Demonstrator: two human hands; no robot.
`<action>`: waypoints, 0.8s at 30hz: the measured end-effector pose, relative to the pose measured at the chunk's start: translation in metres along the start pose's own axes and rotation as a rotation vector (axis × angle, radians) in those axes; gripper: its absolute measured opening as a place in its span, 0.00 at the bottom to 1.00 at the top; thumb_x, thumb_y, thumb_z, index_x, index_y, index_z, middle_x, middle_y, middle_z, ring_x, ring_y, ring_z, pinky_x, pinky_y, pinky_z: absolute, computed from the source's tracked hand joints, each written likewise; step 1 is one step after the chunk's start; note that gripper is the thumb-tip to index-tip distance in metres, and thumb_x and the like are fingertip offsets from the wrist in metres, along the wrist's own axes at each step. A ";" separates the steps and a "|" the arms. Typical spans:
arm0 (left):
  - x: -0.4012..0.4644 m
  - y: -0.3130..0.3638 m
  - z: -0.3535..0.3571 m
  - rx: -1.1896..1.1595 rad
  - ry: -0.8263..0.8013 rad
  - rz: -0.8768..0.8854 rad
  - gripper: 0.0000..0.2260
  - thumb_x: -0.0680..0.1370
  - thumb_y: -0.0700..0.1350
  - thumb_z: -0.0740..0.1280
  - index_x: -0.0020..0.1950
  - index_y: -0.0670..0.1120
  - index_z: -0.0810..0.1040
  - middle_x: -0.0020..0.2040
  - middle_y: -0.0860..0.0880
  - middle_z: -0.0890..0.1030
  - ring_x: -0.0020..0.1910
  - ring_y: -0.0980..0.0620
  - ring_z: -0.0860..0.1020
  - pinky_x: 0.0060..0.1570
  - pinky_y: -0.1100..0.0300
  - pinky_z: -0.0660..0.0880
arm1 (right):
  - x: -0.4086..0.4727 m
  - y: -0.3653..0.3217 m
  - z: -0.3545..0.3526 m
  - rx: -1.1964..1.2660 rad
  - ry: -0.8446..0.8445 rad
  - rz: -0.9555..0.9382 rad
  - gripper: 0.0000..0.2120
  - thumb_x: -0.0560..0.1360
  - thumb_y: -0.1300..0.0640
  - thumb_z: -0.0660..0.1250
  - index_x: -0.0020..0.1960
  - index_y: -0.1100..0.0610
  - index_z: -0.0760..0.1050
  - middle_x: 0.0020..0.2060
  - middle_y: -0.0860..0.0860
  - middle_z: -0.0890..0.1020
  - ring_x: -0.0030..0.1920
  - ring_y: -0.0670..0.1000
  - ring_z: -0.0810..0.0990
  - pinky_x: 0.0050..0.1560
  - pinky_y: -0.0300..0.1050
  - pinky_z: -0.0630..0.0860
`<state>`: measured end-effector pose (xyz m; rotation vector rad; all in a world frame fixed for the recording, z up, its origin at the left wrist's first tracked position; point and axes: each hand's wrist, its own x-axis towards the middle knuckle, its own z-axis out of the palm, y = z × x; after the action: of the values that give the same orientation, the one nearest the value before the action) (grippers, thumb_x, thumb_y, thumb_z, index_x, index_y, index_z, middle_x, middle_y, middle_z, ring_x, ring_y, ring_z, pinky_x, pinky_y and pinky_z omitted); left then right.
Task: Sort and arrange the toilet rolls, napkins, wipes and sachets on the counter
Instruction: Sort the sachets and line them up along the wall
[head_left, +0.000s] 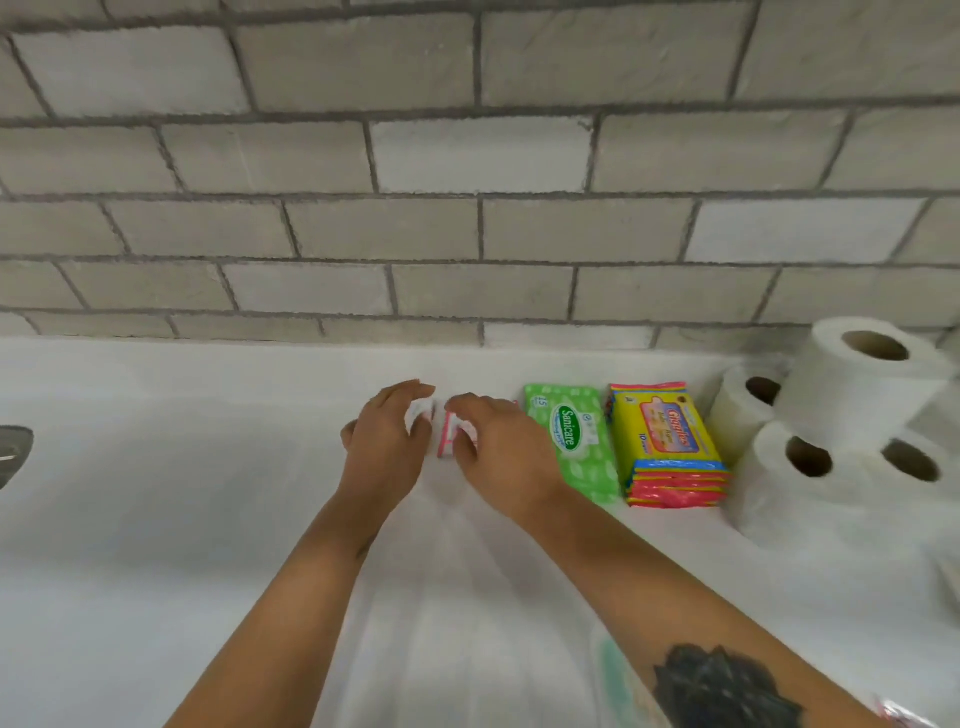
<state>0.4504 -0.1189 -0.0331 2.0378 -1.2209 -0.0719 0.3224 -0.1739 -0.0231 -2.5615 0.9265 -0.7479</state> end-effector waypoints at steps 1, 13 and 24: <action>-0.008 0.010 0.001 -0.046 0.011 0.025 0.14 0.79 0.42 0.60 0.64 0.51 0.74 0.66 0.53 0.74 0.66 0.52 0.71 0.66 0.59 0.61 | -0.010 0.001 -0.010 0.019 0.030 0.016 0.16 0.75 0.58 0.61 0.62 0.52 0.73 0.53 0.52 0.81 0.55 0.56 0.77 0.52 0.51 0.74; -0.102 0.121 0.043 -0.287 -0.070 0.135 0.13 0.74 0.44 0.64 0.58 0.52 0.77 0.57 0.56 0.77 0.62 0.52 0.75 0.62 0.49 0.70 | -0.143 0.044 -0.107 0.144 0.239 0.225 0.18 0.71 0.53 0.60 0.59 0.50 0.76 0.52 0.48 0.82 0.52 0.50 0.80 0.49 0.47 0.77; -0.189 0.211 0.115 -0.273 -0.280 0.233 0.15 0.71 0.39 0.72 0.55 0.50 0.79 0.52 0.60 0.77 0.53 0.60 0.75 0.56 0.67 0.67 | -0.256 0.120 -0.185 0.059 0.284 0.354 0.13 0.75 0.56 0.64 0.58 0.49 0.76 0.51 0.43 0.81 0.50 0.45 0.77 0.48 0.37 0.70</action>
<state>0.1459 -0.0929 -0.0441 1.6774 -1.5220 -0.4010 -0.0102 -0.1143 -0.0207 -2.1867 1.3758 -1.0241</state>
